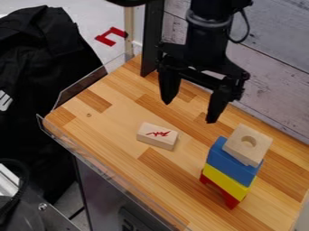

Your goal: Remove the square with hole and put it on top of the rectangle

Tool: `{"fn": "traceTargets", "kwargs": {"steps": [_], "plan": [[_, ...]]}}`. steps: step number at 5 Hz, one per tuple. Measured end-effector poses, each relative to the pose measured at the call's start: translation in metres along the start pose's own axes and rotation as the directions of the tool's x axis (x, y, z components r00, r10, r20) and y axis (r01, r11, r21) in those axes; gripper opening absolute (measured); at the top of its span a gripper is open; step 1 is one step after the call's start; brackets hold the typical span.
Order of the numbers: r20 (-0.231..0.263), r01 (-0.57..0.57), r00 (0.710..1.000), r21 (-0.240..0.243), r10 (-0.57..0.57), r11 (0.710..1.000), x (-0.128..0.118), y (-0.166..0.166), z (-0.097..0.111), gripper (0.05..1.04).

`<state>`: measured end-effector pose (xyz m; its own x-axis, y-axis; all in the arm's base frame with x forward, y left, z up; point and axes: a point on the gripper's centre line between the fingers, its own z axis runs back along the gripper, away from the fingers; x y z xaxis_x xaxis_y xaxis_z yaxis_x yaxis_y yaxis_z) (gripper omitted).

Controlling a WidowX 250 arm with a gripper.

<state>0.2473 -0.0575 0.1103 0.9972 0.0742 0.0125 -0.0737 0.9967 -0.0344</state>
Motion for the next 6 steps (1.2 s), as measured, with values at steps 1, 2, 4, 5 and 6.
{"fn": "traceTargets", "kwargs": {"steps": [1,2,4,5,6], "plan": [[0.022,0.038,0.999,-0.008,-0.037,0.999,0.002,-0.014,0.005,0.997],[-0.018,0.066,0.998,0.005,-0.066,0.998,0.007,-0.024,-0.006,0.997],[-0.079,0.072,0.994,0.037,-0.069,0.997,0.01,-0.049,-0.018,0.997],[-0.079,0.061,0.995,0.038,-0.058,0.997,0.01,-0.052,-0.019,0.997],[-0.079,0.051,0.996,0.037,-0.048,0.998,0.01,-0.052,-0.019,0.997]]}}
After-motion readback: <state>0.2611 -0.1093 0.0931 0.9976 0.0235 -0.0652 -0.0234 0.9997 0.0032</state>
